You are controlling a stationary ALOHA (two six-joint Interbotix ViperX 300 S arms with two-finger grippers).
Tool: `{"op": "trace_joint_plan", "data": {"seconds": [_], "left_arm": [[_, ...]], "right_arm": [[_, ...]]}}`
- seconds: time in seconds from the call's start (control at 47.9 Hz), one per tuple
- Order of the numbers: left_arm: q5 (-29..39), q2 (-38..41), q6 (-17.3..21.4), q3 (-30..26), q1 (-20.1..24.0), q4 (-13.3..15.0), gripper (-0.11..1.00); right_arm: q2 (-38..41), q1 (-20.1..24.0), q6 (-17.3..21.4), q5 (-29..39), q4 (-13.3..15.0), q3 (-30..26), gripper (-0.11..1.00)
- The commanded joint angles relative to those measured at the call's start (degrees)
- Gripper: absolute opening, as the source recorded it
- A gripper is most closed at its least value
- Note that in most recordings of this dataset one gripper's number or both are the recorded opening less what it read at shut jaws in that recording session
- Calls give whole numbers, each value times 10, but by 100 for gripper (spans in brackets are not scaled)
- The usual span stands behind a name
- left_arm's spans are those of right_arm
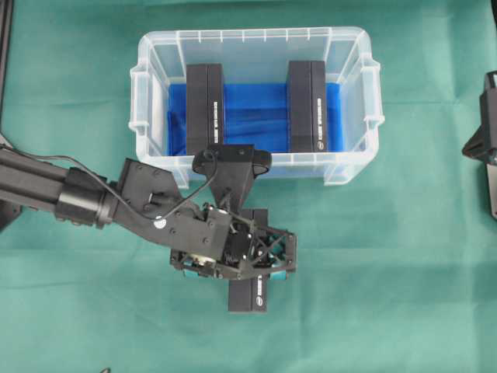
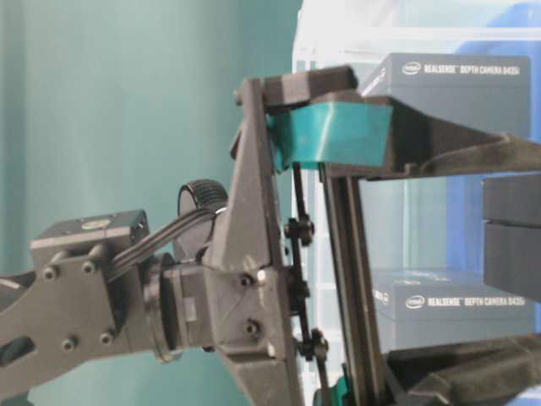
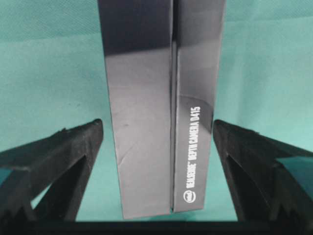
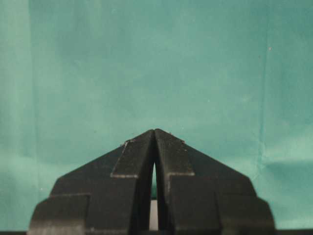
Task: Take the box out of the case with the left arm.
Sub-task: 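Carry the box out of the case toward the front, then lower the box onto the cloth and open the left gripper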
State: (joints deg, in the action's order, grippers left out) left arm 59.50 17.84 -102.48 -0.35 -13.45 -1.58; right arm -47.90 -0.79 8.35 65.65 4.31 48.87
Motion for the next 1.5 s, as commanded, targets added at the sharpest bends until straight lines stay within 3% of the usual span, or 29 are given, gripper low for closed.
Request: {"op": "trace_joint_plan", "data": {"seconds": [0.0,0.501,0.752,1.003,1.19,1.483], "left_arm": [[0,-18,1,-12,1,-1,98],[29,-45,2,-31,7,-2,98],[81,-41,44,-102,16,-2,98],[209,-47,82,-193,35,-4,98],[264,-52,106,-254,45,-7,98],[294,-61,105,-260,49,-10,98]], "right_arm": [[1,-1,2,-2,-1,-17,7],[1,-1,2,-4,0,-18,7],[1,-1,2,-4,0,-18,7],[1,-1,2,-2,0,-22,7],[1,-1,3,-2,0,-22,7],[0,-1,2,-2,0,-23,7]]}}
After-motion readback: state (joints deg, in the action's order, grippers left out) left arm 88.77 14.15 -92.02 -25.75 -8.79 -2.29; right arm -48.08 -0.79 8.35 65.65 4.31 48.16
